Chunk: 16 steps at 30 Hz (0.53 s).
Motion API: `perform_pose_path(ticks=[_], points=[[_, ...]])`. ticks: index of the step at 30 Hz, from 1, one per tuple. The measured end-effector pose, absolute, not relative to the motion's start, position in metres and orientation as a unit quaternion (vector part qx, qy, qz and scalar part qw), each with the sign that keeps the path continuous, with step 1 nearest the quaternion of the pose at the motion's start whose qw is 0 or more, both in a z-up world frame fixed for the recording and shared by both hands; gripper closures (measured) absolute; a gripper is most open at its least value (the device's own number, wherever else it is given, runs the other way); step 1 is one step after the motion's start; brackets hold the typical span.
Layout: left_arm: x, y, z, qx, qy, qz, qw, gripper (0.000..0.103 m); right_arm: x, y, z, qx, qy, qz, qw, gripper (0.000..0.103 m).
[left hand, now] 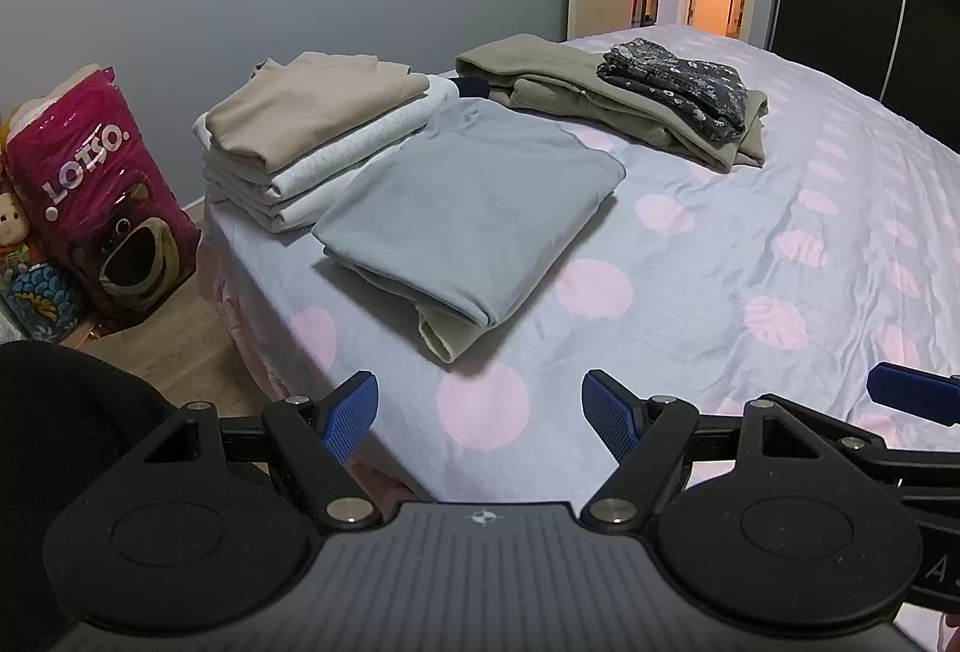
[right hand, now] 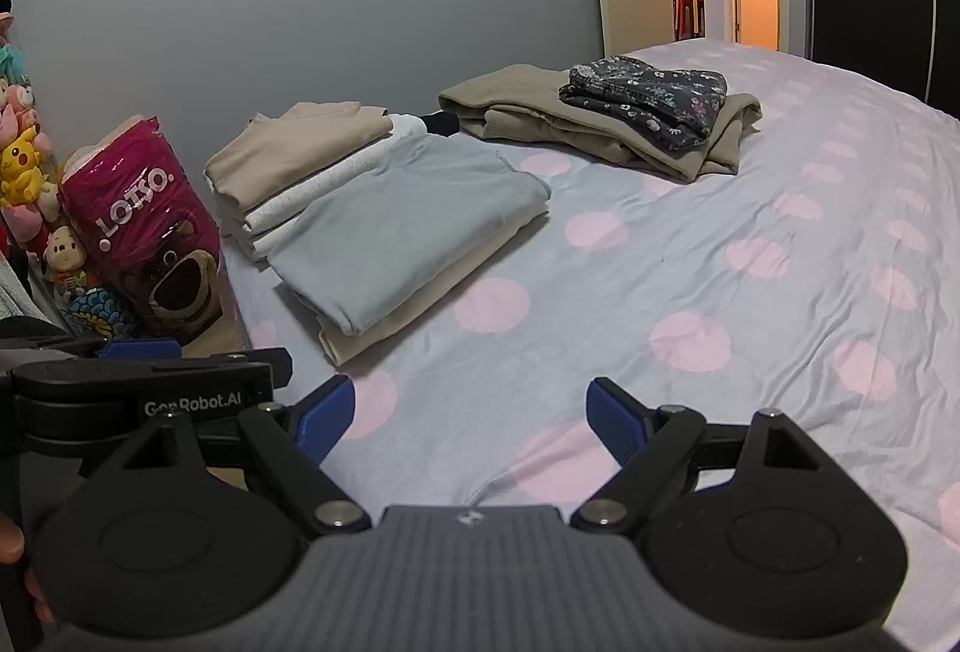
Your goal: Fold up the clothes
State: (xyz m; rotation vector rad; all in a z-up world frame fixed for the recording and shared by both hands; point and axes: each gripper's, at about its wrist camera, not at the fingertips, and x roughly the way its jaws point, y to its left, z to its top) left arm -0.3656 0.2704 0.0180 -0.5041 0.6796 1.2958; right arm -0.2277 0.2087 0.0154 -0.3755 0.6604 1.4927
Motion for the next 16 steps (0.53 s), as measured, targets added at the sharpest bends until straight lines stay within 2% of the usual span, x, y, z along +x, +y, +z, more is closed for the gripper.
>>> perform_pose_path(ticks=[16], points=[[-0.3658, 0.2684, 0.0189, -0.221, 0.306, 0.589, 0.715, 0.029, -0.2273, 0.2079, 0.0147, -0.165, 0.297, 0.663, 0.668, 0.017]])
